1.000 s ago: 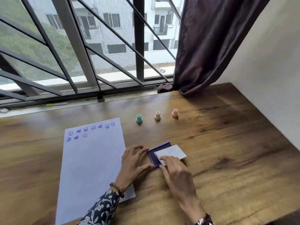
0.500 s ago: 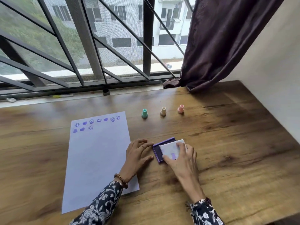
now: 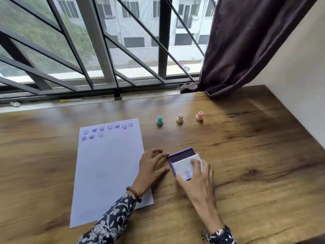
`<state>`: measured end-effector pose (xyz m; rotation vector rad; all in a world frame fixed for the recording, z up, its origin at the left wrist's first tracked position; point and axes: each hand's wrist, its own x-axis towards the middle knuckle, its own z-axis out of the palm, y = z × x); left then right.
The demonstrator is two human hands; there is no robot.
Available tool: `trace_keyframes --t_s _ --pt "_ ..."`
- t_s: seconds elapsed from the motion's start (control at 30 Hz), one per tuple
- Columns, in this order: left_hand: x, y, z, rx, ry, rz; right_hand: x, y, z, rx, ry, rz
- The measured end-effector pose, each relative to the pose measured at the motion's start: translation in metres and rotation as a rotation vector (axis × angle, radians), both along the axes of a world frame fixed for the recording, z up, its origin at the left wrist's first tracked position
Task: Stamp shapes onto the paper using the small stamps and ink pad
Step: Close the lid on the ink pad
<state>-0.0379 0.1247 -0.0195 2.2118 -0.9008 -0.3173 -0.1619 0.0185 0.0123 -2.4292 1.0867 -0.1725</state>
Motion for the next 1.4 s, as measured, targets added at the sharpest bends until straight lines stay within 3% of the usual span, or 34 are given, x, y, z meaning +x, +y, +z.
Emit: trace_keyframes --t_s 0.9,1.07,1.4 --pt "0.000 -0.001 0.001 0.012 0.006 0.011 0.022 -0.012 -0.007 0.036 -0.045 0.043" --pt "-0.012 0.006 0.001 0.007 -0.056 0.153 0.008 -0.034 -0.005 0.267 -0.326 -0.045" --pt "-0.030 -0.068 0.009 0.097 -0.078 0.067 -0.001 -0.111 -0.016 0.257 -0.407 -0.238"
